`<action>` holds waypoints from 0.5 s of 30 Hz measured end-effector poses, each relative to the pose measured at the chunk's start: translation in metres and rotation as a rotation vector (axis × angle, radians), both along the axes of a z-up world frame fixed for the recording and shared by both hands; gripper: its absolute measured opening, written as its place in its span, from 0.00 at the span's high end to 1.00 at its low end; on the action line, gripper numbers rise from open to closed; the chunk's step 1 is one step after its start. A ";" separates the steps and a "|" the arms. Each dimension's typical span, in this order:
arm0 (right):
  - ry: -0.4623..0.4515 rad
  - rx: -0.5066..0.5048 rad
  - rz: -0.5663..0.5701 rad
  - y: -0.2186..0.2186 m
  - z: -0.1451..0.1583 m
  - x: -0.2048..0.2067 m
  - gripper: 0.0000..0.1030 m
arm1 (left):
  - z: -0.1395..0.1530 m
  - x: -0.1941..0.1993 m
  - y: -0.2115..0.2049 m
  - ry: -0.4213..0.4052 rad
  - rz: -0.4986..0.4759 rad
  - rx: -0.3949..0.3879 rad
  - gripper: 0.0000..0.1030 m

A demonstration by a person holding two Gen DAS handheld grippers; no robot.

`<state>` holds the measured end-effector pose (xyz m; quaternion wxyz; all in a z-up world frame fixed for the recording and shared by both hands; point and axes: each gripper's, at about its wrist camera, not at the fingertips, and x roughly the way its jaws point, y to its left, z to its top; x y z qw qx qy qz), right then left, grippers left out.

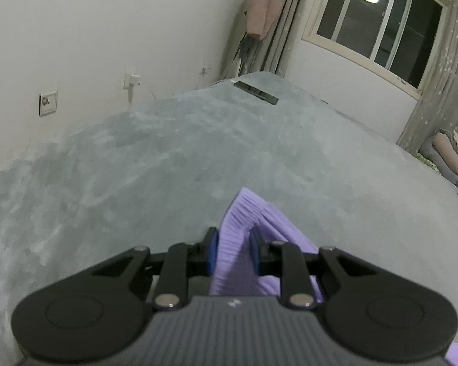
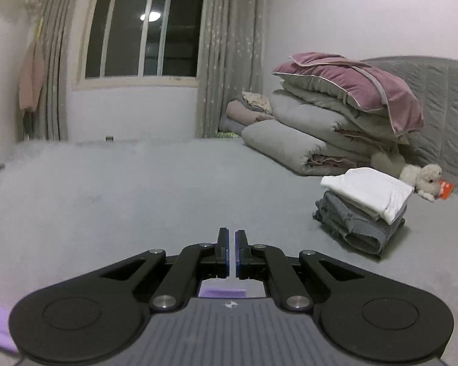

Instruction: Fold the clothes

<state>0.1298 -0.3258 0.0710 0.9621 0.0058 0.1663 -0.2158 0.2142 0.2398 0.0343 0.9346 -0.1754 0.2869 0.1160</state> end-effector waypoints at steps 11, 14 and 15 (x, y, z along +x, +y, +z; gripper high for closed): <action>0.163 0.113 0.082 -0.050 -0.024 0.021 0.71 | 0.002 -0.001 0.001 -0.001 -0.024 0.014 0.81; 0.242 0.116 0.156 -0.049 -0.025 0.051 0.55 | 0.000 0.000 0.002 0.003 -0.019 0.008 0.81; 0.283 0.130 0.147 -0.052 -0.029 0.060 0.55 | 0.000 -0.001 0.002 0.007 -0.017 0.008 0.81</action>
